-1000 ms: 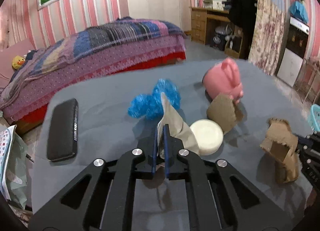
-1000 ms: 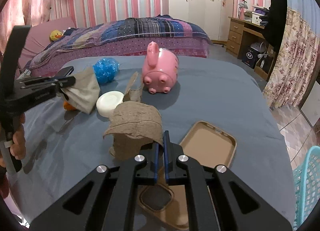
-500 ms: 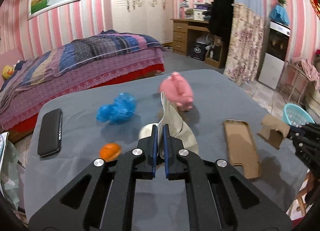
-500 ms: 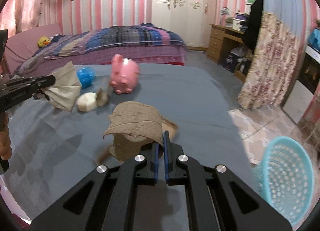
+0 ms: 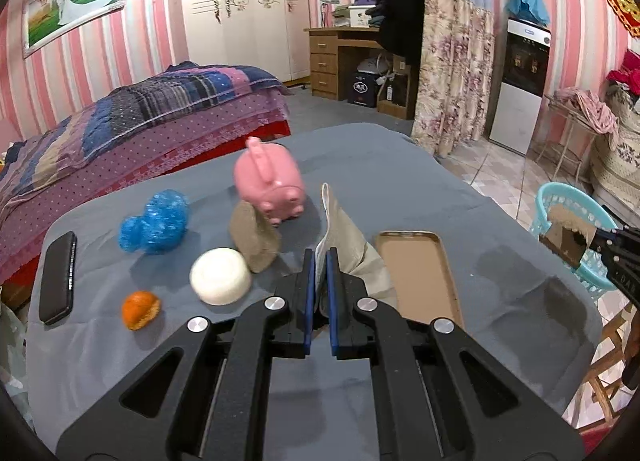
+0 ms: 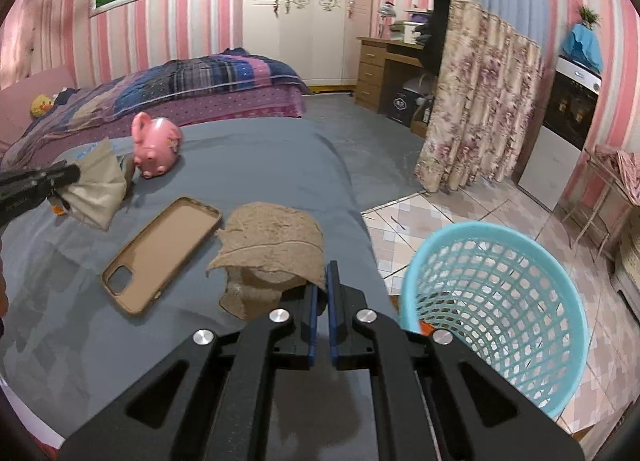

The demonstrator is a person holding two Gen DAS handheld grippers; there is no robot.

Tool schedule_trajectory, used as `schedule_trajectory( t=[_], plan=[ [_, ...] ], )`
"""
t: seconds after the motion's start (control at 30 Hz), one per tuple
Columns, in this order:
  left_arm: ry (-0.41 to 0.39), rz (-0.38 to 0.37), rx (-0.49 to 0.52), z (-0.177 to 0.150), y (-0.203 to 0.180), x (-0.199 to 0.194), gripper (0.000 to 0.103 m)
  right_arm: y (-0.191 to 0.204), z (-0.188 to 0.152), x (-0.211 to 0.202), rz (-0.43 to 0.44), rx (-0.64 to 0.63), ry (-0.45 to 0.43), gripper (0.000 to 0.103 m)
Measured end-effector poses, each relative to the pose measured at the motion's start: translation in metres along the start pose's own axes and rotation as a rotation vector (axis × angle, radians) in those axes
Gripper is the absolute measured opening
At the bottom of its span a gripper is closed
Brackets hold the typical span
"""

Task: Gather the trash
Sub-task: 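Carry the tube in the right tool and cloth bag in the left tool into the basket, release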

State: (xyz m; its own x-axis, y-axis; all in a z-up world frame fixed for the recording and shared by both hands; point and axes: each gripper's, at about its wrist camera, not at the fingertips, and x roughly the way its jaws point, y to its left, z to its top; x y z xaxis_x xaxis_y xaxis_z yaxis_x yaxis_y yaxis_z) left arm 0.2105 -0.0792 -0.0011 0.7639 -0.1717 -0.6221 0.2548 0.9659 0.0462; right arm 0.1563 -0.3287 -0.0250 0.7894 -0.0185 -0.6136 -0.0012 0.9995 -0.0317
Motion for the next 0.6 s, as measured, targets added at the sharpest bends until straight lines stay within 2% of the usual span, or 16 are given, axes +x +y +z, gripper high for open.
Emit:
schedule_trajectory(
  t=[0.23,0.43,0.6],
  plan=[
    [-0.007,-0.043,0.025,0.012,-0.032,0.007,0.004,-0.040,-0.002,-0.009,-0.051,0.076,-0.030,0.005],
    [-0.039,-0.119,0.074,0.028,-0.085,0.009,0.004,-0.092,-0.006,-0.022,-0.144,0.167,-0.045,0.005],
    [-0.051,-0.184,0.126,0.037,-0.132,0.014,0.004,-0.134,-0.017,-0.028,-0.254,0.223,-0.035,0.005]
  ],
)
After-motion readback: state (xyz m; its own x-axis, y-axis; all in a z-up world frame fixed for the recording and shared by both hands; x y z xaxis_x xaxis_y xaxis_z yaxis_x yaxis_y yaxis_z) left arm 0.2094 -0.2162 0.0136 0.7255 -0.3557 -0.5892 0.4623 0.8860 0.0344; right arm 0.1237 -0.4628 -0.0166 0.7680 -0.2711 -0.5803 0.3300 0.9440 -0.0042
